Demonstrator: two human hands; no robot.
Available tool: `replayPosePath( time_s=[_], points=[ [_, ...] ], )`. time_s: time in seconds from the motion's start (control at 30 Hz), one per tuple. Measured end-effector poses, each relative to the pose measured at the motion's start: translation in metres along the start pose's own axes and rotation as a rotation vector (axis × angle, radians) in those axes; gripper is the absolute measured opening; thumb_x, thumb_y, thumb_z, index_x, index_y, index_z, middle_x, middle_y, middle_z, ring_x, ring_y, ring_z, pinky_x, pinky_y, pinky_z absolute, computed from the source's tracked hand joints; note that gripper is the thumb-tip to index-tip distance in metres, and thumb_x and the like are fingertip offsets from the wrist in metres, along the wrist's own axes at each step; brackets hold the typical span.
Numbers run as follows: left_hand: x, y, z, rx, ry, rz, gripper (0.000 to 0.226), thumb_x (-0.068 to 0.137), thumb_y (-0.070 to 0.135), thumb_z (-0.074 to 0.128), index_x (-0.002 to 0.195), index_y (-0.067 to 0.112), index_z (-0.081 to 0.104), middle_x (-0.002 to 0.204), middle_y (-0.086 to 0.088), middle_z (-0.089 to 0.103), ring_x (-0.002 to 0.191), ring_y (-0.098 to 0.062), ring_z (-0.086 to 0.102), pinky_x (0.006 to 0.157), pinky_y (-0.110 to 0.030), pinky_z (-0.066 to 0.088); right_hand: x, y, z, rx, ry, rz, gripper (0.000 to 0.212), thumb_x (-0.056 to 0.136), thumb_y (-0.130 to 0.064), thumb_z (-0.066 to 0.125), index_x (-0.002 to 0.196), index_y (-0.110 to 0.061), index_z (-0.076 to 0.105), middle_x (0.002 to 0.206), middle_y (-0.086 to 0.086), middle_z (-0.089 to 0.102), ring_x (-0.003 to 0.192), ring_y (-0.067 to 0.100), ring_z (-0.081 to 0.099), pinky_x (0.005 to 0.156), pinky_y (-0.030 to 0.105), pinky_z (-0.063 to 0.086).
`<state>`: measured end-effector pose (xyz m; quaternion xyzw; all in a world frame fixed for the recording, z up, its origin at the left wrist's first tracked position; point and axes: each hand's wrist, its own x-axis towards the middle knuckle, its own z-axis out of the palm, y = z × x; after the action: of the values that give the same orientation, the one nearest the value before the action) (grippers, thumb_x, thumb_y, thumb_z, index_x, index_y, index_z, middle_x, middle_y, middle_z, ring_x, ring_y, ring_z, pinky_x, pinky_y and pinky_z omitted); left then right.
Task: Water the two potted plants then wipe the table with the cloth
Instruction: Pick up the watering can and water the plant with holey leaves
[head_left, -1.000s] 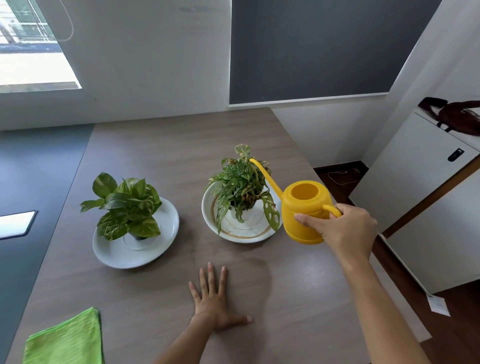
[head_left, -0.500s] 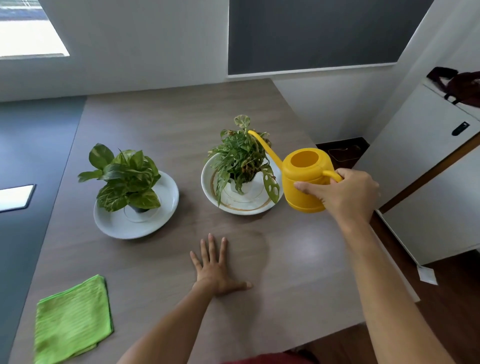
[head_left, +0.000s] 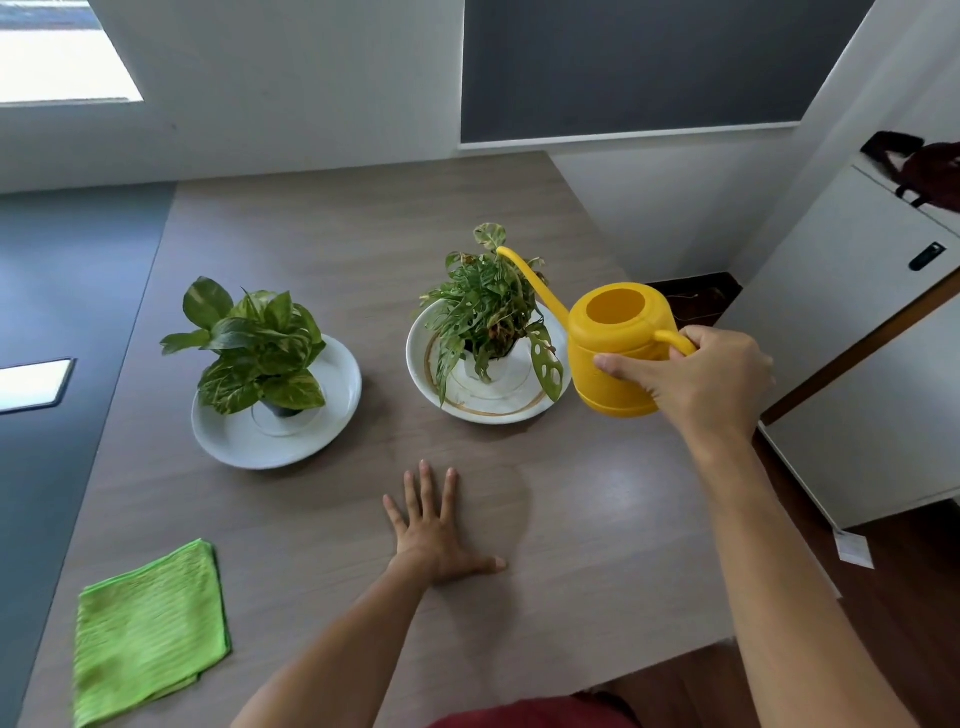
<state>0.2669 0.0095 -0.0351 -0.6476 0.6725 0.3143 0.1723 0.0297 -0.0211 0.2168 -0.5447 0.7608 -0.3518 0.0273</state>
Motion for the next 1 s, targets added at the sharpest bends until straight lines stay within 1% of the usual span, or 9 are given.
replayPosePath(
  time_s=[0.13, 0.3, 0.4, 0.53, 0.63, 0.73, 0.8, 1.0],
  points=[
    [0.0, -0.001, 0.001, -0.005, 0.003, 0.004, 0.157, 0.043, 0.102, 0.052, 0.148, 0.029, -0.039, 0.146, -0.012, -0.056, 0.133, -0.035, -0.053, 0.108, -0.07, -0.025, 0.0, 0.001, -0.001, -0.009, 0.001, -0.003, 0.062, 0.054, -0.071, 0.08, 0.055, -0.017, 0.048, 0.063, 0.002, 0.061, 0.058, 0.019, 0.055, 0.057, 0.023, 0.034],
    [0.0, -0.001, 0.001, 0.001, -0.002, 0.002, 0.157, 0.044, 0.102, 0.052, 0.148, 0.029, -0.039, 0.147, -0.012, -0.056, 0.133, -0.036, -0.053, 0.108, -0.07, -0.025, -0.002, 0.002, -0.002, -0.013, -0.007, -0.007, 0.061, 0.055, -0.071, 0.078, 0.057, -0.017, 0.049, 0.065, 0.001, 0.06, 0.059, 0.018, 0.054, 0.054, 0.015, 0.025],
    [0.0, -0.001, 0.0, -0.004, -0.007, 0.003, 0.157, 0.044, 0.102, 0.053, 0.148, 0.029, -0.039, 0.147, -0.012, -0.056, 0.133, -0.035, -0.053, 0.108, -0.071, -0.025, -0.003, 0.004, -0.002, -0.005, -0.009, -0.014, 0.059, 0.056, -0.07, 0.078, 0.058, -0.018, 0.05, 0.067, 0.001, 0.06, 0.06, 0.019, 0.055, 0.055, 0.014, 0.026],
    [0.0, 0.0, 0.0, -0.001, -0.01, -0.005, 0.158, 0.041, 0.103, 0.051, 0.148, 0.029, -0.039, 0.147, -0.012, -0.055, 0.133, -0.036, -0.052, 0.108, -0.072, -0.024, -0.004, 0.005, -0.003, 0.012, -0.013, -0.002, 0.058, 0.056, -0.069, 0.08, 0.056, -0.024, 0.044, 0.067, 0.001, 0.061, 0.06, 0.019, 0.055, 0.055, 0.019, 0.031],
    [0.0, 0.0, -0.001, 0.0, -0.011, -0.006, 0.158, 0.042, 0.103, 0.052, 0.148, 0.029, -0.039, 0.147, -0.012, -0.055, 0.133, -0.036, -0.052, 0.108, -0.071, -0.024, -0.005, 0.006, -0.004, 0.019, -0.01, -0.004, 0.059, 0.055, -0.068, 0.08, 0.054, -0.026, 0.04, 0.066, 0.001, 0.06, 0.059, 0.019, 0.054, 0.054, 0.018, 0.03],
    [-0.001, 0.0, -0.001, -0.003, -0.015, -0.001, 0.157, 0.043, 0.102, 0.053, 0.148, 0.029, -0.039, 0.147, -0.012, -0.056, 0.133, -0.036, -0.052, 0.108, -0.071, -0.025, -0.006, 0.009, -0.003, 0.018, -0.013, -0.002, 0.057, 0.056, -0.07, 0.079, 0.057, -0.023, 0.047, 0.068, 0.001, 0.062, 0.061, 0.02, 0.057, 0.06, 0.025, 0.04],
    [-0.002, 0.001, -0.002, -0.002, -0.014, 0.002, 0.157, 0.044, 0.102, 0.052, 0.148, 0.029, -0.039, 0.147, -0.012, -0.055, 0.134, -0.036, -0.052, 0.109, -0.071, -0.024, -0.007, 0.011, -0.002, 0.013, -0.011, 0.001, 0.058, 0.056, -0.071, 0.078, 0.059, -0.021, 0.049, 0.069, 0.001, 0.063, 0.062, 0.021, 0.059, 0.061, 0.028, 0.043],
    [-0.001, 0.0, -0.002, -0.004, -0.015, 0.002, 0.157, 0.043, 0.103, 0.051, 0.148, 0.029, -0.039, 0.146, -0.012, -0.056, 0.133, -0.035, -0.053, 0.109, -0.071, -0.022, -0.008, 0.01, -0.004, 0.019, -0.01, -0.001, 0.059, 0.056, -0.07, 0.079, 0.055, -0.025, 0.042, 0.067, 0.001, 0.061, 0.059, 0.019, 0.055, 0.06, 0.026, 0.038]
  ],
)
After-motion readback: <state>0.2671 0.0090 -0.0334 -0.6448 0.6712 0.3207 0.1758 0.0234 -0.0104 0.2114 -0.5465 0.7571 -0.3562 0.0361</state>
